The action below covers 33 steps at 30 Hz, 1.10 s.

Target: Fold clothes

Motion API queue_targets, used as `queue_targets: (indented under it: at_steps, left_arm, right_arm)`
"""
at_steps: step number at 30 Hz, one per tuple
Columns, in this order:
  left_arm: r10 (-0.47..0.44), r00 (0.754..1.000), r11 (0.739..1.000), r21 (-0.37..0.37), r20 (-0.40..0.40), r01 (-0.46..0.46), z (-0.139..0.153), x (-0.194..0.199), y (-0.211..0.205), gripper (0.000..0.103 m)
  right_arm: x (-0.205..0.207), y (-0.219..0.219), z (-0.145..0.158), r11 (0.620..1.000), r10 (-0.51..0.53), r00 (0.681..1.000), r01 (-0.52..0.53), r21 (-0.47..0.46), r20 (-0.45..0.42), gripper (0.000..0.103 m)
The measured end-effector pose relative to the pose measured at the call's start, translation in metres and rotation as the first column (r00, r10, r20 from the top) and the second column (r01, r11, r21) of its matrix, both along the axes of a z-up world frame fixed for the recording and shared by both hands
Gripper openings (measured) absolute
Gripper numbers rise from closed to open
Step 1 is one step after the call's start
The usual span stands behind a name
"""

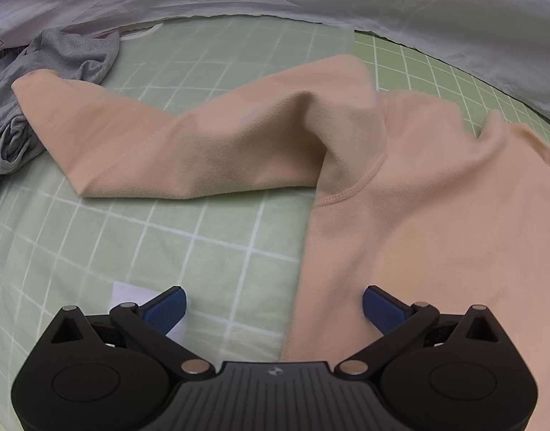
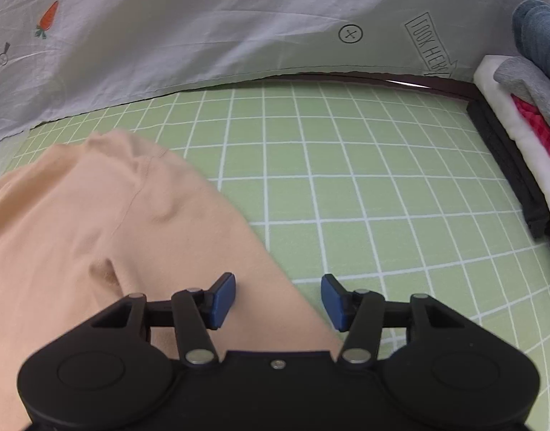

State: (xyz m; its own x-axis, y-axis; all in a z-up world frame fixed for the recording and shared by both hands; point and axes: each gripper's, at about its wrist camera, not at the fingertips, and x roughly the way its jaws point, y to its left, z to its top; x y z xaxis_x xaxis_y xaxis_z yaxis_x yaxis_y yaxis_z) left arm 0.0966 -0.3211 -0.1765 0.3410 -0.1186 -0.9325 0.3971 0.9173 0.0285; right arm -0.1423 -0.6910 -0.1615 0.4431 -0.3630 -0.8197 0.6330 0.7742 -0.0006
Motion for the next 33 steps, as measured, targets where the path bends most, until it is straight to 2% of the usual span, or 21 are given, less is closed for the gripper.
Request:
queue_targets:
  at_steps: [1, 3, 4, 5, 7, 10, 12, 14, 16, 18, 21, 25, 28, 33]
  left_arm:
    - [0.005, 1.0, 1.0, 0.003, 0.001, -0.005, 0.001, -0.004, 0.002, 0.103]
    - [0.016, 1.0, 1.0, 0.008, 0.003, -0.016, 0.003, -0.012, 0.008, 0.103]
    - [0.021, 1.0, 1.0, 0.01, 0.005, -0.021, 0.004, -0.016, 0.01, 0.103]
    - [0.026, 1.0, 1.0, 0.011, 0.01, -0.026, 0.006, -0.021, 0.013, 0.103]
    - [0.037, 0.999, 0.999, 0.011, 0.024, -0.037, 0.012, -0.031, 0.019, 0.103]
    - [0.058, 0.998, 0.998, 0.004, 0.04, -0.058, 0.018, -0.047, 0.031, 0.103]
    - [0.073, 0.996, 0.997, 0.0, 0.045, -0.073, 0.021, -0.057, 0.038, 0.103]
    - [0.091, 0.995, 0.996, 0.002, 0.04, -0.091, 0.021, -0.067, 0.046, 0.103]
    - [0.102, 0.994, 0.995, 0.005, 0.038, -0.102, 0.02, -0.079, 0.054, 0.103]
    - [0.112, 0.993, 0.994, 0.008, 0.036, -0.112, 0.018, -0.091, 0.063, 0.103]
    - [0.126, 0.991, 0.992, 0.013, 0.033, -0.127, 0.016, -0.109, 0.076, 0.103]
    - [0.146, 0.989, 0.989, 0.019, 0.03, -0.146, 0.013, -0.133, 0.093, 0.103]
    - [0.155, 0.988, 0.988, 0.026, 0.02, -0.155, 0.009, -0.15, 0.101, 0.103]
    - [0.158, 0.987, 0.987, 0.028, -0.002, -0.158, 0.003, -0.177, 0.11, 0.103]
  right_arm:
    - [-0.002, 0.003, -0.001, 1.0, 0.024, 1.0, -0.024, 0.011, 0.002, 0.049]
    - [-0.008, 0.006, 0.0, 0.999, 0.047, 0.999, -0.047, 0.026, 0.019, 0.032]
    - [-0.011, 0.007, 0.0, 0.999, 0.047, 0.999, -0.047, 0.017, 0.016, 0.013]
    - [-0.014, 0.008, 0.0, 0.999, 0.046, 0.999, -0.046, 0.006, 0.013, 0.007]
    - [-0.022, 0.011, -0.002, 0.997, 0.018, 0.999, -0.021, -0.074, -0.034, 0.007]
    - [-0.039, 0.003, -0.003, 0.995, -0.045, 0.998, 0.041, -0.09, -0.047, 0.007]
    - [-0.047, 0.004, 0.003, 0.994, -0.052, 0.998, 0.049, -0.096, -0.026, 0.011]
    - [-0.059, 0.013, 0.012, 0.99, -0.05, 0.999, 0.049, -0.132, -0.003, 0.039]
    - [-0.076, 0.023, 0.017, 0.987, -0.067, 0.998, 0.069, -0.145, 0.018, 0.049]
    - [-0.097, 0.031, 0.02, 0.986, -0.097, 0.994, 0.101, -0.13, 0.041, 0.049]
    - [-0.14, 0.042, 0.011, 0.977, -0.183, 0.981, 0.189, -0.098, 0.059, 0.057]
    - [-0.2, 0.051, -0.006, 0.948, -0.317, 0.946, 0.319, -0.024, 0.065, 0.064]
    - [-0.23, 0.059, -0.014, 0.931, -0.364, 0.93, 0.364, 0.003, 0.055, 0.066]
    - [-0.249, 0.069, -0.018, 0.928, -0.371, 0.928, 0.372, -0.023, 0.028, 0.074]
